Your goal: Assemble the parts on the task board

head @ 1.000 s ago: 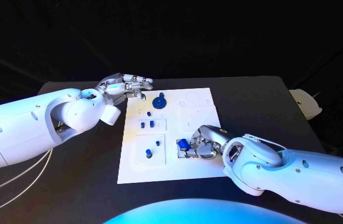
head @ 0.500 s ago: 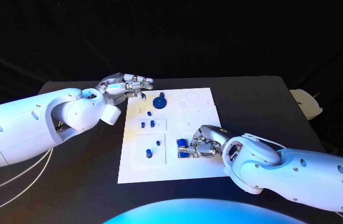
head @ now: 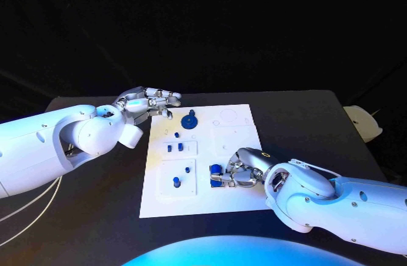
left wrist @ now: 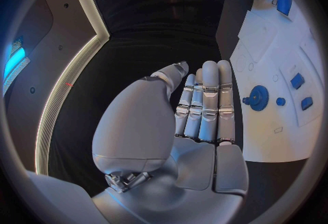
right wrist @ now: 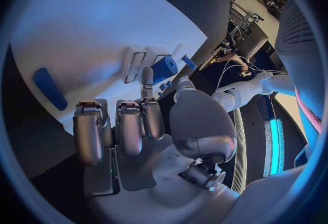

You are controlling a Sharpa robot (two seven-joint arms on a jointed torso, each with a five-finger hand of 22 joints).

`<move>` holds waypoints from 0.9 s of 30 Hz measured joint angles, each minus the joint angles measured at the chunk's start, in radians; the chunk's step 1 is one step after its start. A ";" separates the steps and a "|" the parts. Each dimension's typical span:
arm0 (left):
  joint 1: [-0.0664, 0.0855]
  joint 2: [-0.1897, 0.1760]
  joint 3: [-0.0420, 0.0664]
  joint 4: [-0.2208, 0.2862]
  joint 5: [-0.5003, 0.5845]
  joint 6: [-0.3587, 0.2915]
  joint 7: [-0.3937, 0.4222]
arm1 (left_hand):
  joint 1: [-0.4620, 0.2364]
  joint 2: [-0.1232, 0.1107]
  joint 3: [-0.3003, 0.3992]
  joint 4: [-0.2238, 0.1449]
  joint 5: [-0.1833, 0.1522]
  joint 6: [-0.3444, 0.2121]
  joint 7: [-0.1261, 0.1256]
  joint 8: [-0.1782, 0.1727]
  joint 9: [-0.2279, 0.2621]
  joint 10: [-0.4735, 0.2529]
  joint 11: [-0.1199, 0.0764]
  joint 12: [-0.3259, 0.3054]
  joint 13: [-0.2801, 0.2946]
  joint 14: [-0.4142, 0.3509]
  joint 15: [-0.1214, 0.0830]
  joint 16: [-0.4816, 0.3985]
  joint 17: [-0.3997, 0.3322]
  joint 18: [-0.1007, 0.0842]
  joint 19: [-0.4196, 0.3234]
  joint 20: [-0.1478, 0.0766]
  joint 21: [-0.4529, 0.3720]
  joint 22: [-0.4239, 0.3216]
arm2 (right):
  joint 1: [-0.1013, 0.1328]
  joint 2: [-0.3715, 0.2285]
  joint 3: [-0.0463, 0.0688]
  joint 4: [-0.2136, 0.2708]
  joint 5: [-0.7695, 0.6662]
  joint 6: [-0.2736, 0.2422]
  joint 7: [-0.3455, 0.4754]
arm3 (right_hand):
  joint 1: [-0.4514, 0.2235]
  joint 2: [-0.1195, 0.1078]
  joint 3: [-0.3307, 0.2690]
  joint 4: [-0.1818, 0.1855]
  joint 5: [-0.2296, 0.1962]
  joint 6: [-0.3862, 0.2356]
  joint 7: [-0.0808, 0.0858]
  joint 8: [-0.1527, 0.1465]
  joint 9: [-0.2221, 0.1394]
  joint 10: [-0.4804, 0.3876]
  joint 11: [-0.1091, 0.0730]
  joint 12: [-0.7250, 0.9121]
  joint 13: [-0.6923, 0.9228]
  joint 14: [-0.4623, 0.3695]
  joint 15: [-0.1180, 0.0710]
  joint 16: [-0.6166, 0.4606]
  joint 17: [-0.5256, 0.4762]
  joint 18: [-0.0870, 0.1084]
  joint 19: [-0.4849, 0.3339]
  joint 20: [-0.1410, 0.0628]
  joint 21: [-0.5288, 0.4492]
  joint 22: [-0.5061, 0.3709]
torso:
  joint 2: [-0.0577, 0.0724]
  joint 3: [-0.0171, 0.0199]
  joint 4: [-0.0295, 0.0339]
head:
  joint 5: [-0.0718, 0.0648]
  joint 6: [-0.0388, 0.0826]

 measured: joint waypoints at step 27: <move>0.000 -0.004 0.000 0.000 0.000 0.000 -0.001 | 0.000 0.000 0.000 0.000 0.000 -0.004 0.004 0.000 0.000 -0.003 0.003 0.000 0.000 -0.003 0.003 0.000 0.000 0.000 0.000 0.000 0.000 -0.001 | -0.001 -0.033 0.000 0.028 -0.024 0.002 0.014 | 0.189 0.029 0.012 -0.024 0.210 -0.007 -0.007 0.015 0.032 0.004 -0.004 0.019 0.001 0.000 -0.007 0.004 0.000 0.000 0.000 0.000 0.012 0.001 | 0.000 -0.0002 0.0007 | 0.006 -0.007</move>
